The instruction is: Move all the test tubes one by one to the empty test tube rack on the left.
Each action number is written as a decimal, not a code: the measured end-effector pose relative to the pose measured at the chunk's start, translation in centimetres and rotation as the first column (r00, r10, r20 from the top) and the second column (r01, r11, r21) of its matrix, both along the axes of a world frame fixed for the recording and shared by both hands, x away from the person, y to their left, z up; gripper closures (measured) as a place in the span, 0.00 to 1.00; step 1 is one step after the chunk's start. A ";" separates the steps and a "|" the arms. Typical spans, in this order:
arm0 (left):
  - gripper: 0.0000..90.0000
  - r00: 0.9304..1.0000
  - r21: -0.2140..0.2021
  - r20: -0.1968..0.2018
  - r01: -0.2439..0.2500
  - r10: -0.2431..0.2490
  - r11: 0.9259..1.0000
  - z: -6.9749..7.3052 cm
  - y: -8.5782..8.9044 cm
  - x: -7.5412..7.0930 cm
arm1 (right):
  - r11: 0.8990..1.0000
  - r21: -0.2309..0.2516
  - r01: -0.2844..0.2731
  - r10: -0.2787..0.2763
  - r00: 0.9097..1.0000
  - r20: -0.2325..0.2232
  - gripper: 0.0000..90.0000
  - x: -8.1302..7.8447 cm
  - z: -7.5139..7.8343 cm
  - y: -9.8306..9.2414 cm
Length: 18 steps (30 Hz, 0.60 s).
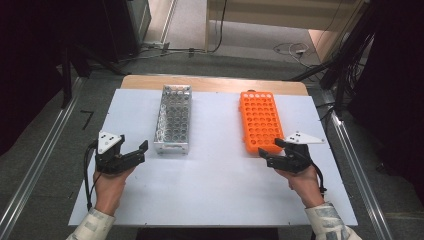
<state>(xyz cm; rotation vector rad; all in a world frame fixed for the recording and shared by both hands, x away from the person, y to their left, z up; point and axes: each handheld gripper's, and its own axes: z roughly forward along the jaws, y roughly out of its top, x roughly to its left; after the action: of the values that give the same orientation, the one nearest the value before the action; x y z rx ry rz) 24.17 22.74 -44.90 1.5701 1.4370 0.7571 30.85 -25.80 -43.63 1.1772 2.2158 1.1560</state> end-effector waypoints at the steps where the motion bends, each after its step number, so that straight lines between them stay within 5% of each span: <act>1: 0.22 1.000 0.000 -0.004 -0.008 0.008 1.000 -0.2 0.3 -0.2 | 1.000 0.000 0.009 -0.009 1.000 -0.001 0.27 -0.1 -0.2 -0.4; 5: 0.22 1.000 -0.041 -0.022 -0.022 0.021 0.999 -0.9 1.2 -0.9 | 0.998 -0.009 0.061 -0.061 0.998 -0.010 0.26 -0.3 -0.8 -2.4; 18: 0.22 0.996 -0.066 -0.054 -0.070 0.066 0.995 -1.9 2.9 -2.3 | 0.980 -0.011 0.197 -0.197 0.979 -0.043 0.26 -2.0 -2.4 -8.0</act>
<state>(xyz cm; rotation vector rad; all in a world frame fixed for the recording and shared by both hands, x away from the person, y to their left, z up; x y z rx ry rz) 21.90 25.67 -46.77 1.5057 1.5447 0.7048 28.83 -33.78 -46.06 1.3958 2.0763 1.0515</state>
